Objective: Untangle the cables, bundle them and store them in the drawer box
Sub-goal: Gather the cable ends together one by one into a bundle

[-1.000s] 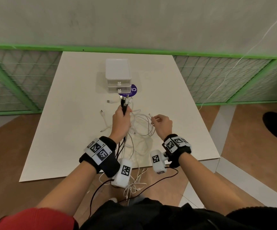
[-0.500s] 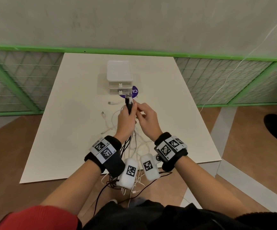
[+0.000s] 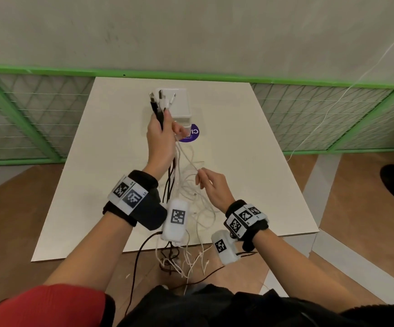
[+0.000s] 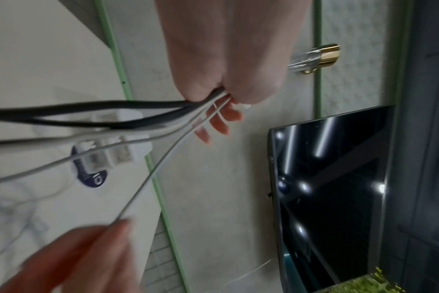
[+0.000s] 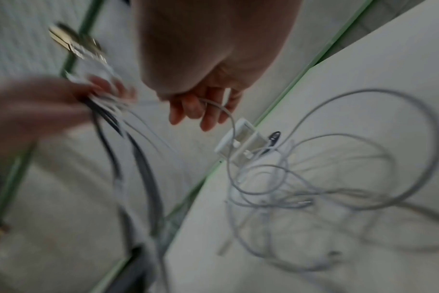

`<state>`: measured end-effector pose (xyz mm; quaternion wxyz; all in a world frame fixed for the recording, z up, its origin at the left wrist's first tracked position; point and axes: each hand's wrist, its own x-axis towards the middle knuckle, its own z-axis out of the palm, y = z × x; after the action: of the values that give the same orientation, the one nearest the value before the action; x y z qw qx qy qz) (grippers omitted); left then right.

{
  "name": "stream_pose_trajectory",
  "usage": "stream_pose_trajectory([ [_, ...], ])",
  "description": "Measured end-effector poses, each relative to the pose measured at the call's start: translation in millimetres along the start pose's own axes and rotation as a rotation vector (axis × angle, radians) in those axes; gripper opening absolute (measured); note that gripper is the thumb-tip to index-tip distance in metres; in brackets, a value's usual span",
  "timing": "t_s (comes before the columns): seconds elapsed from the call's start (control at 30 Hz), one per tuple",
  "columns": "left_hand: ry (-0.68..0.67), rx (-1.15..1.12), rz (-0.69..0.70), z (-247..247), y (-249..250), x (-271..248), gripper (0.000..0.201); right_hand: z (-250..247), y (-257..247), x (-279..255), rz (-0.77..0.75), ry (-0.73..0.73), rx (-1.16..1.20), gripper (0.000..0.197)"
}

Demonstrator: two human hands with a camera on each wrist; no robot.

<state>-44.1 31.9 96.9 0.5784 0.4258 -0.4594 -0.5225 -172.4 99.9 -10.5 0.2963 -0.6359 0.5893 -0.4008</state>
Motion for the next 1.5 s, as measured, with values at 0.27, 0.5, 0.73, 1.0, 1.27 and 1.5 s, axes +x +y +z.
stream_pose_trajectory([
  [0.27,-0.137,0.057,0.051,5,13,-7,0.027,0,28,24,0.092,-0.04,-0.132,0.031],
  [0.5,-0.335,0.814,0.188,11,-20,-10,0.019,1,-12,39,0.018,-0.029,-0.117,0.027],
  [0.73,-0.345,1.14,0.251,2,-31,-19,0.02,-11,-26,46,0.055,0.096,0.03,0.017],
  [1.0,-0.154,0.746,0.221,-4,-13,-13,0.022,-13,-12,42,-0.032,-0.01,0.03,0.027],
  [1.27,0.024,0.596,0.353,-7,13,2,0.021,1,41,18,0.125,-0.229,-0.189,0.024],
  [1.5,0.217,0.776,0.215,-43,10,24,0.022,-21,27,21,-0.089,0.074,-0.131,0.025],
])
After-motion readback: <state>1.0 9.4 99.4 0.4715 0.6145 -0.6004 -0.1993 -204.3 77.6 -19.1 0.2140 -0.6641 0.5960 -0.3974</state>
